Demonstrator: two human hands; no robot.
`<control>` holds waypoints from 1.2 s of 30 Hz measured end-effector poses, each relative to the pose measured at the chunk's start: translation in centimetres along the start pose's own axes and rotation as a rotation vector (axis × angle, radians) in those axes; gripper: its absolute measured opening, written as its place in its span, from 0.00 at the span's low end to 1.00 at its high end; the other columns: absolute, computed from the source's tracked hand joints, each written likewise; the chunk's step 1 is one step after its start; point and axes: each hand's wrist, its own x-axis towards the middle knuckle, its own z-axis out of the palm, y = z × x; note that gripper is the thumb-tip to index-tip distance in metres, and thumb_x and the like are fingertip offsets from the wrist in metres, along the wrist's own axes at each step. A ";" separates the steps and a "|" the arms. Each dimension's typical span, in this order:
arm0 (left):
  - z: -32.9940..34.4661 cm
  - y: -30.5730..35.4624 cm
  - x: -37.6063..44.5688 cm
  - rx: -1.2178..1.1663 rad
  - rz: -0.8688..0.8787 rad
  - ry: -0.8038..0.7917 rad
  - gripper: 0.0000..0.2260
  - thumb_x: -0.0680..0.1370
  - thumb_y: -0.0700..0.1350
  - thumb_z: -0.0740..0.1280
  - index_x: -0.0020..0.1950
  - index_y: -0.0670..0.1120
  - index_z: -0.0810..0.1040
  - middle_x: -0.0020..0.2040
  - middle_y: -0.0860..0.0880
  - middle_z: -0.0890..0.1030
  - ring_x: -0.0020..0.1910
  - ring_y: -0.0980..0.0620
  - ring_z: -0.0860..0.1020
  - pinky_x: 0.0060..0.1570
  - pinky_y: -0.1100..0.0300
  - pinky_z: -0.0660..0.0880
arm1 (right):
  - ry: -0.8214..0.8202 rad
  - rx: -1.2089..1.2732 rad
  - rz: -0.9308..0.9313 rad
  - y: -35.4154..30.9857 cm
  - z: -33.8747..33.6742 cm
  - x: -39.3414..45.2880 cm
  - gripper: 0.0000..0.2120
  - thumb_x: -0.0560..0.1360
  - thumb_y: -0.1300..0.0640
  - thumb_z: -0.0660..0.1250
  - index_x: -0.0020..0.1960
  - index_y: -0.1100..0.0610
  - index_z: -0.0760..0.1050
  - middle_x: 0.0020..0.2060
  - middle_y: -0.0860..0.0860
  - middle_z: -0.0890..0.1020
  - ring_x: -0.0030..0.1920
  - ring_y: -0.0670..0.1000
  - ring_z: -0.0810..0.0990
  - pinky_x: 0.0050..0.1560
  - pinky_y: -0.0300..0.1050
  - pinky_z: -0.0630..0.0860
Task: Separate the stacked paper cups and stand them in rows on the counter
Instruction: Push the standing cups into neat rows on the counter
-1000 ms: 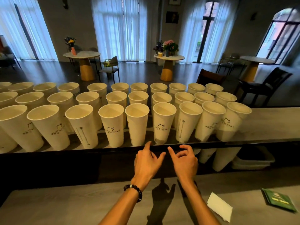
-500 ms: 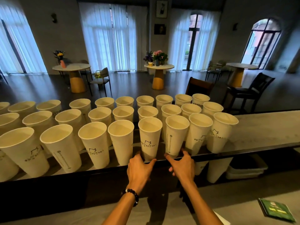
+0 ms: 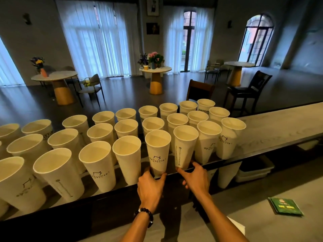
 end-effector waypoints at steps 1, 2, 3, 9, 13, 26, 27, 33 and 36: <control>0.1 -0.1 0.0 0.002 -0.007 -0.003 0.27 0.70 0.59 0.76 0.65 0.51 0.74 0.54 0.50 0.84 0.44 0.48 0.86 0.40 0.50 0.84 | 0.001 -0.011 -0.001 0.0 -0.1 0.0 0.34 0.70 0.42 0.74 0.71 0.53 0.69 0.28 0.49 0.82 0.24 0.44 0.81 0.28 0.39 0.80; 0.2 -0.3 0.1 0.000 -0.011 -0.002 0.28 0.70 0.59 0.76 0.65 0.51 0.74 0.53 0.50 0.84 0.44 0.48 0.86 0.40 0.50 0.84 | 0.006 -0.029 -0.007 0.1 -0.1 -0.1 0.33 0.70 0.42 0.74 0.70 0.53 0.69 0.29 0.48 0.82 0.24 0.43 0.81 0.27 0.38 0.79; 0.4 -0.3 0.1 -0.003 -0.017 -0.005 0.28 0.70 0.59 0.76 0.65 0.51 0.74 0.53 0.50 0.84 0.44 0.48 0.86 0.40 0.49 0.84 | 0.010 -0.052 -0.016 0.2 -0.4 -0.1 0.32 0.70 0.41 0.73 0.70 0.53 0.70 0.30 0.48 0.83 0.24 0.42 0.81 0.26 0.37 0.77; 0.8 -0.2 0.3 0.021 -0.039 0.031 0.29 0.69 0.59 0.76 0.66 0.50 0.74 0.53 0.50 0.84 0.45 0.49 0.85 0.43 0.50 0.84 | 0.010 -0.141 -0.087 1.0 -0.5 1.0 0.30 0.69 0.36 0.71 0.65 0.49 0.72 0.38 0.46 0.84 0.27 0.39 0.80 0.36 0.40 0.82; 0.9 -0.1 0.0 0.042 -0.015 0.052 0.29 0.69 0.62 0.75 0.65 0.50 0.76 0.51 0.49 0.85 0.44 0.50 0.85 0.42 0.50 0.84 | 0.004 -0.150 -0.152 2.7 0.3 1.7 0.40 0.63 0.23 0.61 0.68 0.45 0.68 0.45 0.46 0.84 0.41 0.43 0.84 0.40 0.46 0.84; 5.2 5.5 -7.6 -0.129 -0.105 0.237 0.11 0.74 0.44 0.76 0.48 0.52 0.74 0.32 0.50 0.79 0.30 0.55 0.80 0.33 0.59 0.80 | -0.153 -0.010 -0.403 8.3 -5.3 3.4 0.19 0.75 0.37 0.63 0.64 0.41 0.72 0.27 0.47 0.80 0.30 0.40 0.80 0.36 0.34 0.79; 6.3 6.2 -8.1 -0.107 -0.047 0.190 0.10 0.75 0.45 0.75 0.47 0.53 0.75 0.32 0.50 0.79 0.30 0.57 0.80 0.32 0.62 0.79 | -0.091 0.009 -0.422 8.9 -5.7 3.7 0.13 0.75 0.38 0.64 0.57 0.41 0.74 0.26 0.47 0.79 0.29 0.42 0.80 0.34 0.35 0.78; 12.6 12.3 -8.2 -0.048 0.045 -0.015 0.33 0.76 0.57 0.72 0.76 0.49 0.65 0.32 0.54 0.81 0.31 0.63 0.80 0.33 0.68 0.77 | 0.210 0.128 -0.218 11.2 -10.7 7.1 0.22 0.67 0.38 0.74 0.51 0.45 0.67 0.38 0.44 0.74 0.38 0.44 0.75 0.36 0.35 0.71; 14.1 13.8 -6.7 -0.057 -0.009 -0.037 0.37 0.75 0.58 0.72 0.77 0.46 0.62 0.37 0.52 0.83 0.32 0.60 0.82 0.32 0.65 0.79 | 0.277 0.094 -0.192 11.7 -12.5 9.8 0.39 0.61 0.36 0.77 0.65 0.49 0.66 0.52 0.46 0.73 0.53 0.48 0.74 0.51 0.44 0.76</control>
